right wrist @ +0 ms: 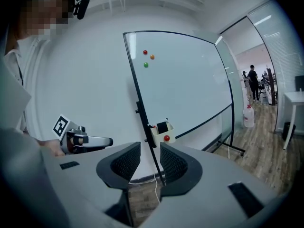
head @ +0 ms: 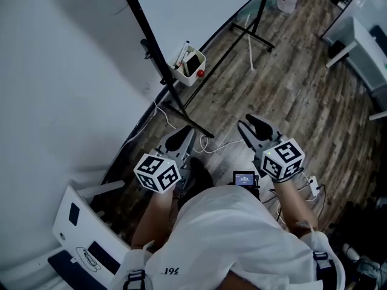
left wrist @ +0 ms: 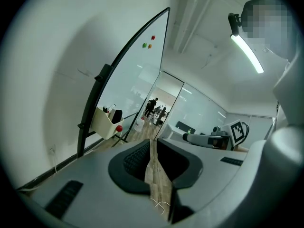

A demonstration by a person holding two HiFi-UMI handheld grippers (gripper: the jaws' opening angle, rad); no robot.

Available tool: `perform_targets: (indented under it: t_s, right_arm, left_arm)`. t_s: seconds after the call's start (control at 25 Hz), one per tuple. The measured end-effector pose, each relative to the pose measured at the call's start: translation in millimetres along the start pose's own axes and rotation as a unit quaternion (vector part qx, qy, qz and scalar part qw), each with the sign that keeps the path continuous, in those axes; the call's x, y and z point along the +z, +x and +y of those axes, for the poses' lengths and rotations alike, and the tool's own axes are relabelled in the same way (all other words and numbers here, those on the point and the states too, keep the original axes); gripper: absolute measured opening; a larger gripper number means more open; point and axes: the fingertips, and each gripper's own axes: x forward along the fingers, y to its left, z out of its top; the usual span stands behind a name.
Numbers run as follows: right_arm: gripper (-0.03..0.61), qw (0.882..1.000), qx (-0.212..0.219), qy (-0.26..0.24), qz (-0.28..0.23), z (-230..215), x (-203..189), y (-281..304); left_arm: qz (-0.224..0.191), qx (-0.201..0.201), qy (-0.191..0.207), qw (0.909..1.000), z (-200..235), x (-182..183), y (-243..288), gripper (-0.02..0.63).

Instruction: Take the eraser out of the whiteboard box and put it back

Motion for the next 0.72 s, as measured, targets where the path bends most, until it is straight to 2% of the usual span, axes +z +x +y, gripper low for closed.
perform_targets:
  t_s: [0.48, 0.72]
  right_arm:
    - [0.132, 1.0, -0.023, 0.01, 0.001, 4.6, 13.4, 57.7]
    - [0.132, 1.0, -0.026, 0.012, 0.003, 4.7, 13.9, 78.9]
  left_arm:
    - [0.016, -0.036, 0.007, 0.9992, 42.1, 27.2, 8.5, 0.037]
    - [0.022, -0.036, 0.004, 0.9991, 61.0, 27.8, 7.7, 0.037]
